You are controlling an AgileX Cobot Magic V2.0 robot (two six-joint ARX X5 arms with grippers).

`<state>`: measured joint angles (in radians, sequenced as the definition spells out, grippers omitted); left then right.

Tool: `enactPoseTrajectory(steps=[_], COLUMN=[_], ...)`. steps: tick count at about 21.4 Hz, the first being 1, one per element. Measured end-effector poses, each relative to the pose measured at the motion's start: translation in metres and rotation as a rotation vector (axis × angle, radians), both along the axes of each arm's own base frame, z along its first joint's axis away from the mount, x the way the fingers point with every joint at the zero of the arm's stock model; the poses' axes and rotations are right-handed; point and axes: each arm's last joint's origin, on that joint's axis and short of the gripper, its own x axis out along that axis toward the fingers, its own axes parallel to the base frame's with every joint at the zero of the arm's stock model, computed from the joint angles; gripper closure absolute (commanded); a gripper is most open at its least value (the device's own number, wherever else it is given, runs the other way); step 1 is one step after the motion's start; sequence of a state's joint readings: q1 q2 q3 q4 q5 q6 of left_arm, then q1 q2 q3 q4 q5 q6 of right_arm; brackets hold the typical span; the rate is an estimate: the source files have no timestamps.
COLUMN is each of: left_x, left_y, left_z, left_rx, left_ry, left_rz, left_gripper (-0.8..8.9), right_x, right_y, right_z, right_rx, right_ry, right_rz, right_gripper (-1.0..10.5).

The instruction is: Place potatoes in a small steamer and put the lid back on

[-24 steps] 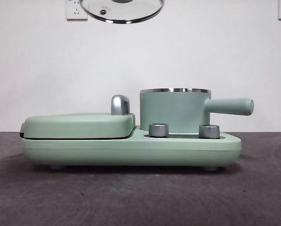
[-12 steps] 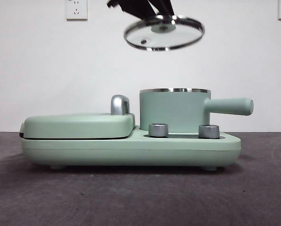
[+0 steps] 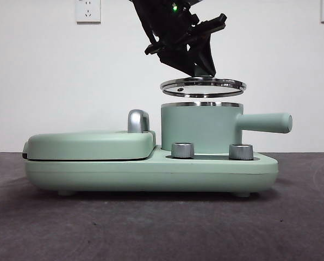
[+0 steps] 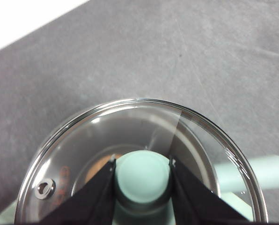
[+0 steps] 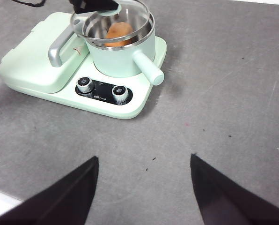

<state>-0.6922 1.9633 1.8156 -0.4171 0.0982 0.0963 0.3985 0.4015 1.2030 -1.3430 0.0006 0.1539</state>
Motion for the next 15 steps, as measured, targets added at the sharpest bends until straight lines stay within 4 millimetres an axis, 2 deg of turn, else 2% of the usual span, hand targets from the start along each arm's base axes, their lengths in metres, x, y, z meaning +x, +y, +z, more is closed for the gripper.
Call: enactPoseTrajectory(steps=[6, 12, 15], left_x=[0.004, 0.013, 0.017], left_y=[0.002, -0.003, 0.000], left_z=[0.001, -0.018, -0.017], left_rx=[-0.006, 0.017, 0.003], left_ry=[-0.027, 0.002, -0.017], left_rz=[0.000, 0.004, 0.014], left_gripper=[7.90, 7.91, 7.90], right_x=[0.000, 0.000, 0.000], right_y=[0.000, 0.000, 0.000], right_z=[0.000, 0.000, 0.000], right_rx=[0.007, 0.011, 0.015], right_ry=[0.003, 0.005, 0.006], right_rz=[-0.005, -0.007, -0.010], right_gripper=[6.4, 6.4, 6.4])
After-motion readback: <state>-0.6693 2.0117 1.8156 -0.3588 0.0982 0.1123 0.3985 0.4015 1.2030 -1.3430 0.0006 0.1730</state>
